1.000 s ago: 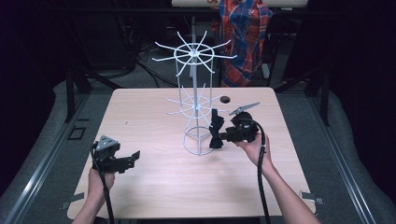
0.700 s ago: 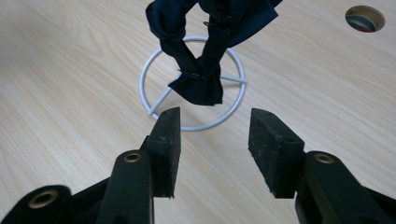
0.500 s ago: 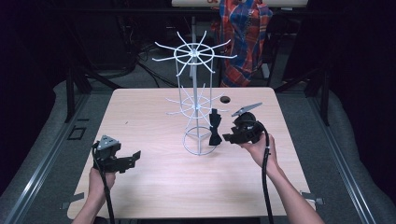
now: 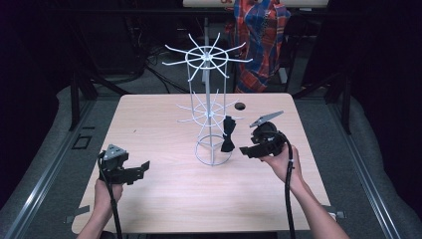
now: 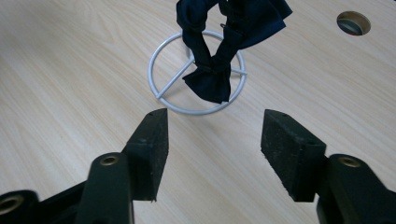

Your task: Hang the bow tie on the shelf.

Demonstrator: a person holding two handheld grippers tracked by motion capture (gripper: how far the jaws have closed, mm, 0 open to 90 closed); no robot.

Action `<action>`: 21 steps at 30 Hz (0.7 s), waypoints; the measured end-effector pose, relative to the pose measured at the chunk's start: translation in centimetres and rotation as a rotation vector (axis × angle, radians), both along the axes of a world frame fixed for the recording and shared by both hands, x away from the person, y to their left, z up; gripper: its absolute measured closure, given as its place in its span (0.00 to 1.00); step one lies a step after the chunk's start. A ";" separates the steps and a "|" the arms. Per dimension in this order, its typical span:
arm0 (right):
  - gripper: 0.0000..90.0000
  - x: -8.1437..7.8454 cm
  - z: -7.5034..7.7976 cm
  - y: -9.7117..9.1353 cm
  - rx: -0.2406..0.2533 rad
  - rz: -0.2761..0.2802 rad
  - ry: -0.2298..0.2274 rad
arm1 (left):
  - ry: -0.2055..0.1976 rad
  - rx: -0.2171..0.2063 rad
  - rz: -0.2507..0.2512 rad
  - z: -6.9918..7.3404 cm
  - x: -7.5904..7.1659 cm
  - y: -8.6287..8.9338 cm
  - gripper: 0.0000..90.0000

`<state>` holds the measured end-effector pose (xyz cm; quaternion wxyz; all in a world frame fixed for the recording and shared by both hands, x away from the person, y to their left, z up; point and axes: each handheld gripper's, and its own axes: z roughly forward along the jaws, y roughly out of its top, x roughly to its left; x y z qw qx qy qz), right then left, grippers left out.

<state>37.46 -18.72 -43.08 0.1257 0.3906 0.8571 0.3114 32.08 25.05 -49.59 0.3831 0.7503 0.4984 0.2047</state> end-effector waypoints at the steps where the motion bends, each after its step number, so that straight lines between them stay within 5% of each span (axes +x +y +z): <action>1: 0.42 -0.2 0.1 -0.2 -0.005 -0.001 0.007 | -0.001 -0.003 0.000 0.0 0.0 0.0 0.17; 21: 0.23 -2.7 -1.7 -2.8 -0.093 0.038 0.117 | -0.001 0.001 -0.003 0.0 -0.1 0.0 0.17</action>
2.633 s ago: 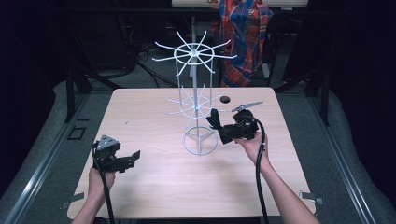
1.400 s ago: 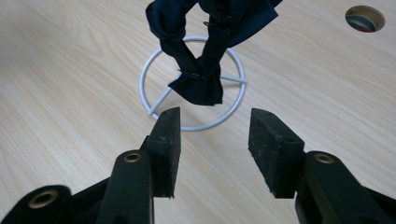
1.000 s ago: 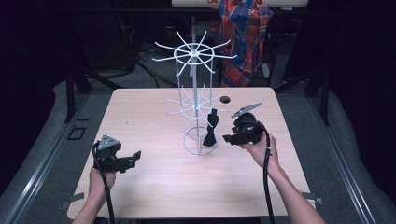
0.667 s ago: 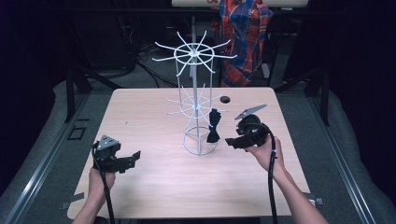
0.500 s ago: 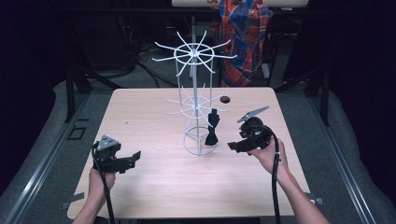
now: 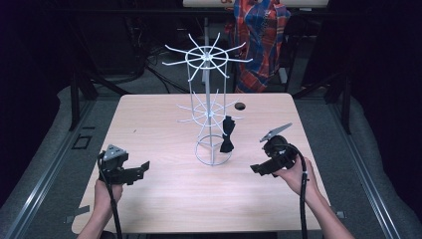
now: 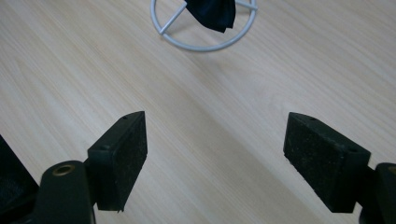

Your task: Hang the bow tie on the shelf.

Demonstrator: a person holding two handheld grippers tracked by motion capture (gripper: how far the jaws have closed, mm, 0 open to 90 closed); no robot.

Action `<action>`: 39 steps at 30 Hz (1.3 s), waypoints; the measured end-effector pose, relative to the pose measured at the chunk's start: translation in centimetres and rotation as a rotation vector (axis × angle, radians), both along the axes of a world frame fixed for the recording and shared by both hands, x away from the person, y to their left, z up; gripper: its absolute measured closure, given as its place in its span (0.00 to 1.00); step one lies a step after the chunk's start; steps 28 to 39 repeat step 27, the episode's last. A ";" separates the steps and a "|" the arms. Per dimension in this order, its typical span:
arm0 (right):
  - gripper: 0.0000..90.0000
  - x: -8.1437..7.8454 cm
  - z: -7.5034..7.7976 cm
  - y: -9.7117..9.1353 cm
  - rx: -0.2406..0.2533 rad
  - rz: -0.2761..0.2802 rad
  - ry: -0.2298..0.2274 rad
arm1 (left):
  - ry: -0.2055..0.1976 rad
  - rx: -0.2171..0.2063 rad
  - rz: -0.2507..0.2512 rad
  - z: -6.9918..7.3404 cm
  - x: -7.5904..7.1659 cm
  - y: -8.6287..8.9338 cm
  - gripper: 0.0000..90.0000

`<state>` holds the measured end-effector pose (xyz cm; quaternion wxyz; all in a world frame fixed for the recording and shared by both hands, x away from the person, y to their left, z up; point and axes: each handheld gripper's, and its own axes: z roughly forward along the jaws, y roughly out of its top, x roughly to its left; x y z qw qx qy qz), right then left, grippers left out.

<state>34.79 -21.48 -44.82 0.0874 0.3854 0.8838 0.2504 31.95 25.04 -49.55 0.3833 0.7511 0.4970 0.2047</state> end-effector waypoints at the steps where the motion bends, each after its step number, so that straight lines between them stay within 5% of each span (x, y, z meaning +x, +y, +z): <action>1: 0.22 -0.1 -0.2 0.0 0.003 -0.002 -0.003 | 0.001 -0.001 0.002 0.0 0.0 0.0 0.17; 14: 0.16 -2.1 -4.0 -0.8 -0.079 0.039 0.084 | 0.003 0.000 0.002 0.0 0.0 -0.1 0.17; 21: 0.14 -2.3 -6.4 -1.1 -0.189 0.037 0.139 | 0.003 0.003 0.003 0.0 0.0 -0.2 0.17; 27: 0.15 -2.0 -6.7 -0.8 -0.255 0.036 0.121 | -0.003 0.002 0.006 0.1 0.0 -0.2 0.17; 39: 0.15 -2.0 -6.7 -0.8 -0.255 0.036 0.121 | -0.003 0.002 0.006 0.1 0.0 -0.2 0.17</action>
